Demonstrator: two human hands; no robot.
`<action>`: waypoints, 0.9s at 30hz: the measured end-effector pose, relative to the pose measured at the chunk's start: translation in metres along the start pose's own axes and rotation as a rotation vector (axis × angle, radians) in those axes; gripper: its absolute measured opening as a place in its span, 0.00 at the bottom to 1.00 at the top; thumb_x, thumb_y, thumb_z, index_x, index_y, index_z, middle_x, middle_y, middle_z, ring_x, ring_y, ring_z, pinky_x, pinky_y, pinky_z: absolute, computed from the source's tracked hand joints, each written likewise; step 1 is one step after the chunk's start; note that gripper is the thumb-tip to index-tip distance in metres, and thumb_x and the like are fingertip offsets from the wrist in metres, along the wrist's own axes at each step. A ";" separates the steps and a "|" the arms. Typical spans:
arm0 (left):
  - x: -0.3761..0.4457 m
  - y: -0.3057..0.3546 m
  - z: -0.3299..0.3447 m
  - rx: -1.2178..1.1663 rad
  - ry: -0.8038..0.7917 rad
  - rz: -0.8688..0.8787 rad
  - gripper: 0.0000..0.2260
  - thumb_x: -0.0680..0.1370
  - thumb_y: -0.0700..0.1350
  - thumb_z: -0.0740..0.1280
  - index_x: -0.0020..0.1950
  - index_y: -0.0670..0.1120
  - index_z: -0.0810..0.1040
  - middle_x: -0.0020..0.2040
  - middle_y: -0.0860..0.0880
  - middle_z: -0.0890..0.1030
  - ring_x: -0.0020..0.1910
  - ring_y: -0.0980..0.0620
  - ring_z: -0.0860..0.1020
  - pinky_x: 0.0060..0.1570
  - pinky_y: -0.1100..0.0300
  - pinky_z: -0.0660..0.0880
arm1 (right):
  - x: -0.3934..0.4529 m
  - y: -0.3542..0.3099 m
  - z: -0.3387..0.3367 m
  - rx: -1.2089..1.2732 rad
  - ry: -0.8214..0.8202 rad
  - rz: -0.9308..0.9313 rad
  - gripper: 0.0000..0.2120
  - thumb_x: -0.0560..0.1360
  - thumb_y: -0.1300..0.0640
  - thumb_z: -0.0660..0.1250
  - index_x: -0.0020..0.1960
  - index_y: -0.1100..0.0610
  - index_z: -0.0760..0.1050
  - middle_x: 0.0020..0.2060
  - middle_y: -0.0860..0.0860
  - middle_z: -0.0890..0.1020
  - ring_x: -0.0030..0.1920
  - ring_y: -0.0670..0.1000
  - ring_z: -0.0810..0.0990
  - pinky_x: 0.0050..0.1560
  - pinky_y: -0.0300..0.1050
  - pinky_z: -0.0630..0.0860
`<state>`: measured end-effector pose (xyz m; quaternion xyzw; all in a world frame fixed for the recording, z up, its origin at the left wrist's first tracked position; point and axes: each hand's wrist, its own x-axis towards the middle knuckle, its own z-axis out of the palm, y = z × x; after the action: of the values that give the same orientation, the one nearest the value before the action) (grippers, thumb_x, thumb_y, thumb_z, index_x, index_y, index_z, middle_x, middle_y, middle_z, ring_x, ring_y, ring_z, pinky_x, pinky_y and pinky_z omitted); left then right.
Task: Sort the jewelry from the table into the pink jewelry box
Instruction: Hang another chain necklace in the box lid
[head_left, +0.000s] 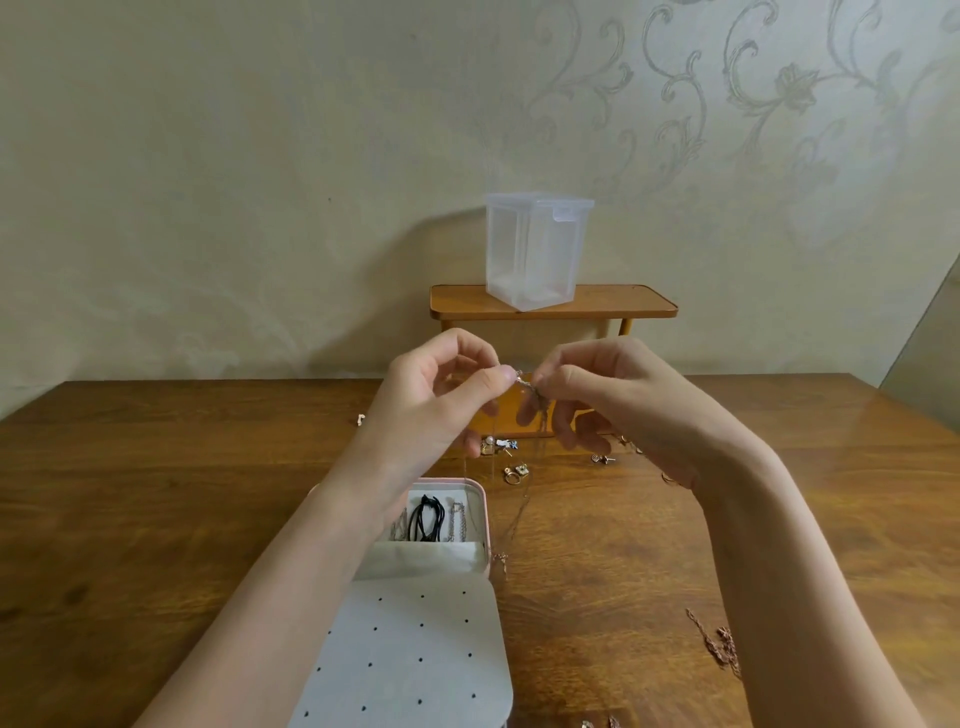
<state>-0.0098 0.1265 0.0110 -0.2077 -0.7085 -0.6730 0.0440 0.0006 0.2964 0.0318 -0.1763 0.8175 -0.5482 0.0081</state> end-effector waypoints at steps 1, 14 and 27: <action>0.000 0.000 0.000 -0.016 0.001 -0.013 0.05 0.75 0.41 0.66 0.40 0.45 0.75 0.34 0.52 0.76 0.34 0.59 0.75 0.24 0.65 0.68 | 0.000 0.000 0.000 -0.017 -0.039 0.001 0.10 0.77 0.60 0.62 0.40 0.59 0.78 0.38 0.52 0.83 0.30 0.46 0.75 0.26 0.36 0.68; -0.001 0.004 -0.003 -0.008 0.079 0.035 0.06 0.76 0.43 0.66 0.41 0.42 0.76 0.30 0.51 0.79 0.28 0.56 0.76 0.21 0.67 0.66 | 0.002 0.002 0.005 0.049 -0.076 -0.045 0.05 0.70 0.60 0.70 0.41 0.62 0.80 0.30 0.52 0.80 0.27 0.47 0.72 0.24 0.36 0.67; 0.001 -0.001 -0.005 0.132 -0.104 -0.159 0.06 0.73 0.48 0.69 0.47 0.48 0.83 0.36 0.46 0.77 0.32 0.59 0.74 0.27 0.67 0.70 | 0.001 -0.004 0.001 0.336 0.148 -0.020 0.14 0.78 0.64 0.57 0.35 0.57 0.73 0.35 0.55 0.81 0.28 0.48 0.72 0.22 0.35 0.64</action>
<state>-0.0120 0.1223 0.0106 -0.1822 -0.7669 -0.6145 -0.0325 0.0010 0.2933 0.0351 -0.1396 0.7111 -0.6885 -0.0283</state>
